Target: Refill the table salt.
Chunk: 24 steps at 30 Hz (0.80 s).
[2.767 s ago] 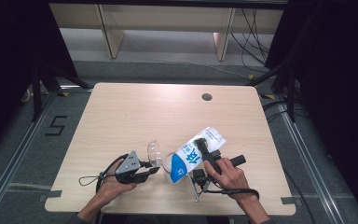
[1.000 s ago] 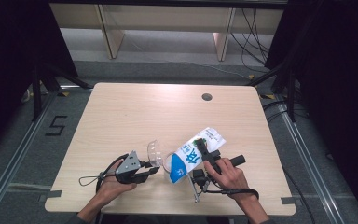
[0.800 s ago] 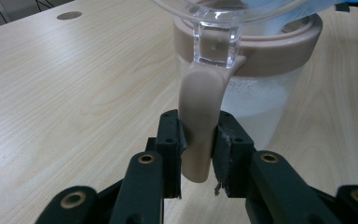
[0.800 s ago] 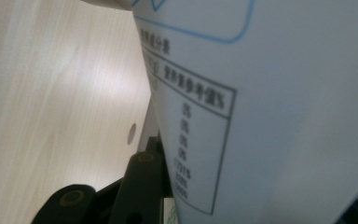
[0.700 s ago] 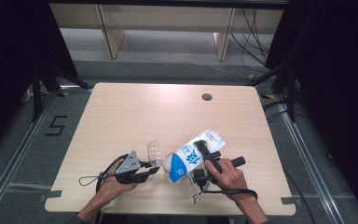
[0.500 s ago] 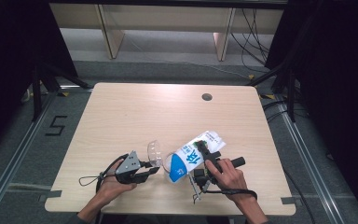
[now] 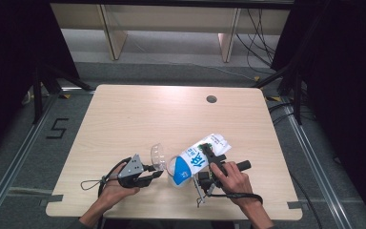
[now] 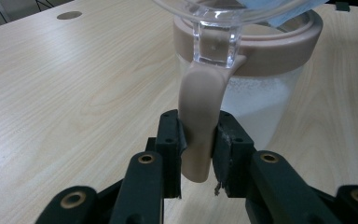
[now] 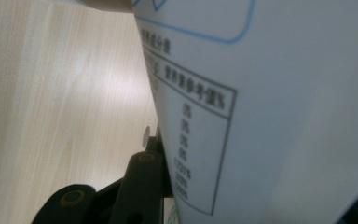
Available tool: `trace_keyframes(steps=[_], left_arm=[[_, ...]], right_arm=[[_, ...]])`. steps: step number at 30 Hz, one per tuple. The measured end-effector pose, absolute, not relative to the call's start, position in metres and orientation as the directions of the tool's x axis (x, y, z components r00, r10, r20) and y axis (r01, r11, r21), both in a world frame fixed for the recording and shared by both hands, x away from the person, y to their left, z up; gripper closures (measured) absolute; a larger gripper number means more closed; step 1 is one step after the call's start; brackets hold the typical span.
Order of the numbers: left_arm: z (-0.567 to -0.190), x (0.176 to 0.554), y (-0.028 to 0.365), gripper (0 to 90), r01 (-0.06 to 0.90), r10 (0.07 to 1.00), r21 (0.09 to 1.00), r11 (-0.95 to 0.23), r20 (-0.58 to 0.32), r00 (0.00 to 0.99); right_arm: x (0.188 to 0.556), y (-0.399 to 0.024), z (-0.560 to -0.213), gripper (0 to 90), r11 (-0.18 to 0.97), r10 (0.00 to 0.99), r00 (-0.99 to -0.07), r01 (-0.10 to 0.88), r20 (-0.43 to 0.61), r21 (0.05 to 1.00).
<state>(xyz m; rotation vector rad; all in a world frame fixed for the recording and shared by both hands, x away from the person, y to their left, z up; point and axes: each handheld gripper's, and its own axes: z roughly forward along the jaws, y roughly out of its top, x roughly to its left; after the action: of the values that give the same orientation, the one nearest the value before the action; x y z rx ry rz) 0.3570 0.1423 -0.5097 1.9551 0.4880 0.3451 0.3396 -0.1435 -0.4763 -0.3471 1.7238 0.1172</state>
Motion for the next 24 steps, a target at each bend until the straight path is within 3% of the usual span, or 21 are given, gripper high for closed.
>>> trace_keyframes(steps=[4,9,13,16,18,20,24], left_arm=[[-0.5097,0.3570,0.1423,73.0,0.183,0.483,0.910,-0.373,0.022,0.875],[-0.5099,0.3574,0.1426,73.0,0.181,0.481,0.909,-0.377,0.025,0.876],[-0.5101,0.3573,0.1422,73.0,0.182,0.482,0.910,-0.372,0.021,0.876],[-0.5103,0.3571,0.1420,73.0,0.180,0.484,0.912,-0.369,0.023,0.875],[-0.5103,0.3571,0.1418,72.9,0.180,0.484,0.912,-0.368,0.023,0.875],[-0.5100,0.3572,0.1422,72.9,0.182,0.482,0.910,-0.373,0.022,0.876],[-0.5102,0.3571,0.1421,73.0,0.180,0.483,0.911,-0.372,0.024,0.875]], right_arm=[[0.3393,-0.1410,-0.4754,72.9,0.953,-0.163,-0.176,-0.284,-0.971,-0.109],[0.3401,-0.1422,-0.4794,72.9,0.966,-0.064,-0.240,-0.259,-0.969,0.000],[0.3421,-0.1404,-0.4724,73.0,0.954,-0.134,-0.222,-0.292,-0.966,-0.065],[0.3419,-0.1405,-0.4732,73.0,0.957,-0.107,-0.238,-0.289,-0.965,-0.035],[0.3401,-0.1413,-0.4779,73.0,0.967,-0.037,-0.275,-0.254,-0.961,0.035],[0.3423,-0.1402,-0.4751,73.0,0.957,-0.073,-0.260,-0.290,-0.963,0.006],[0.3420,-0.1405,-0.4756,73.0,0.959,-0.051,-0.269,-0.283,-0.962,0.029]])
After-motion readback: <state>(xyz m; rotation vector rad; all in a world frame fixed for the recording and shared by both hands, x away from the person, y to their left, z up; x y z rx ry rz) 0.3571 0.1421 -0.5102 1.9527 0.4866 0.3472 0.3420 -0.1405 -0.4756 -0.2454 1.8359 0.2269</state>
